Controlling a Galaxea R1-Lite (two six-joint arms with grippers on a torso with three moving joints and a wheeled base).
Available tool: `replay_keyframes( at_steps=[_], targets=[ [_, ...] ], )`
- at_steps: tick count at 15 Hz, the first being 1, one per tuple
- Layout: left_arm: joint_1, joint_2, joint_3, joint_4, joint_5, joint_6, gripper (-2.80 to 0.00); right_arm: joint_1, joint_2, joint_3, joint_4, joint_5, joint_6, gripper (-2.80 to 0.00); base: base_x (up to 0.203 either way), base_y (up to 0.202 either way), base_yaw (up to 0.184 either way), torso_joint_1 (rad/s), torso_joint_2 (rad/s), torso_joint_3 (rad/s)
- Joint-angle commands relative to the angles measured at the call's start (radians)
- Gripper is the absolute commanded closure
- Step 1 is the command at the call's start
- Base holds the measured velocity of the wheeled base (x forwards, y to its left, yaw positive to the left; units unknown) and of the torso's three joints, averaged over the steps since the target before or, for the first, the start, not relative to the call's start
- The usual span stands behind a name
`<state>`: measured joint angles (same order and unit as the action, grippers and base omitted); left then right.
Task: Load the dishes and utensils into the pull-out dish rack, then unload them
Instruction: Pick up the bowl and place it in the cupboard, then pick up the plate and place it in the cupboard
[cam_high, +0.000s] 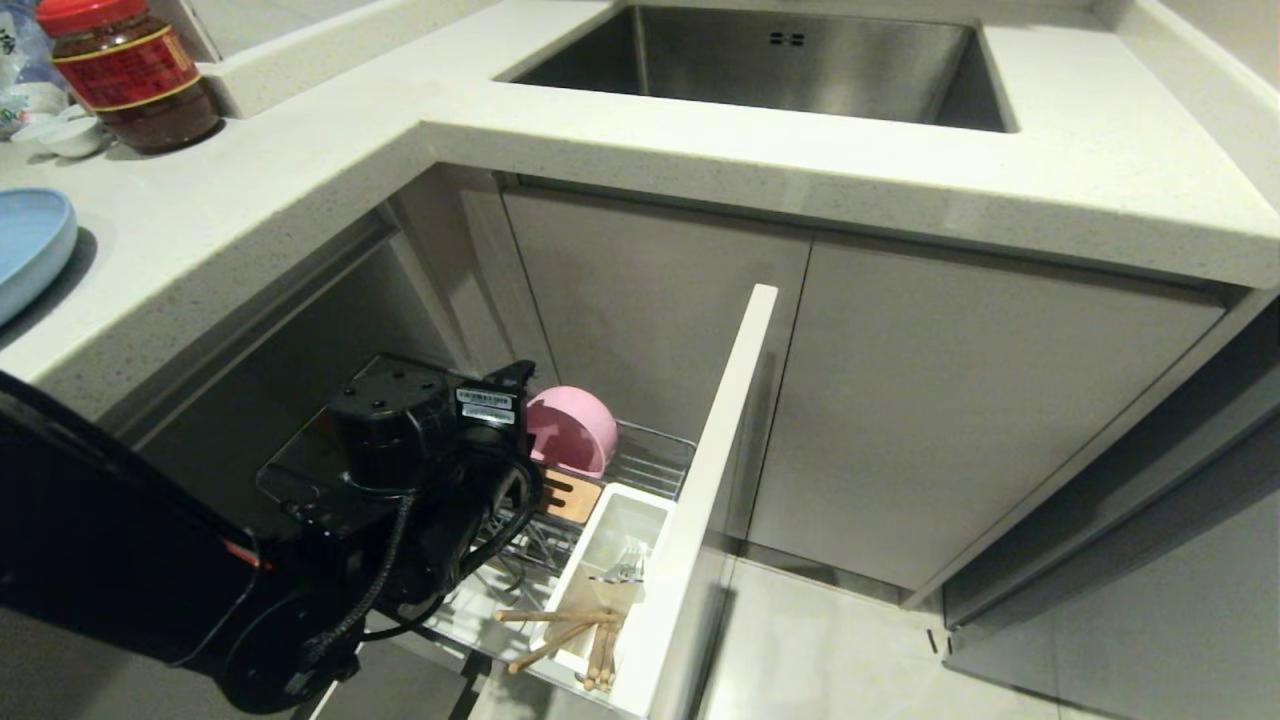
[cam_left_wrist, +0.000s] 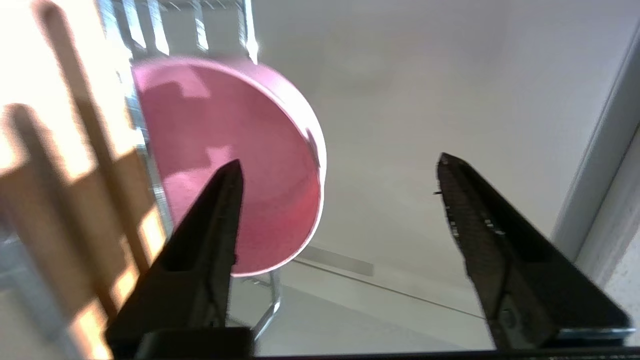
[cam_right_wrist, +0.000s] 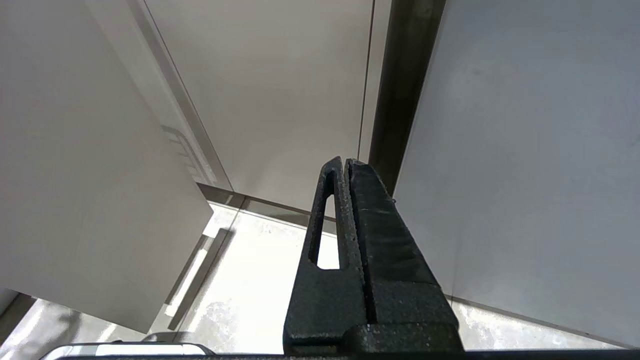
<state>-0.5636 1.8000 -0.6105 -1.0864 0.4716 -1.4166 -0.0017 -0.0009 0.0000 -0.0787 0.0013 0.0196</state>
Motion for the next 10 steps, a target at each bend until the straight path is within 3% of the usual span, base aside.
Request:
replay_keyframes(
  at_steps=[1, 2, 3, 5, 10],
  targets=[
    [-0.001, -0.135, -0.012, 0.159, 0.024, -0.008, -2.80, 0.000, -0.001, 0.026, -0.001, 0.000, 0.000, 0.00, 0.000, 0.000, 0.000, 0.000, 0.00, 0.000],
    [-0.003, -0.168, -0.019, 0.225, 0.043, -0.007, -2.80, 0.000, -0.001, 0.026, -0.001, 0.000, 0.000, 0.00, 0.000, 0.000, 0.000, 0.000, 0.00, 0.000],
    [-0.014, -0.191, -0.028, 0.275, 0.090, -0.005, 0.00, 0.000, -0.001, 0.026, -0.001, 0.000, 0.000, 0.00, 0.000, 0.000, 0.000, 0.000, 0.00, 0.000],
    [-0.035, -0.226, -0.051, 0.358, 0.135, 0.033, 0.00, 0.000, -0.001, 0.026, 0.000, 0.000, 0.000, 0.00, 0.000, 0.000, 0.000, 0.000, 0.00, 0.000],
    [-0.065, -0.434, -0.190, 0.549, 0.151, 0.312, 0.00, 0.000, -0.001, 0.026, -0.001, 0.000, 0.000, 0.00, 0.000, 0.000, 0.000, 0.000, 0.00, 0.000]
  ],
)
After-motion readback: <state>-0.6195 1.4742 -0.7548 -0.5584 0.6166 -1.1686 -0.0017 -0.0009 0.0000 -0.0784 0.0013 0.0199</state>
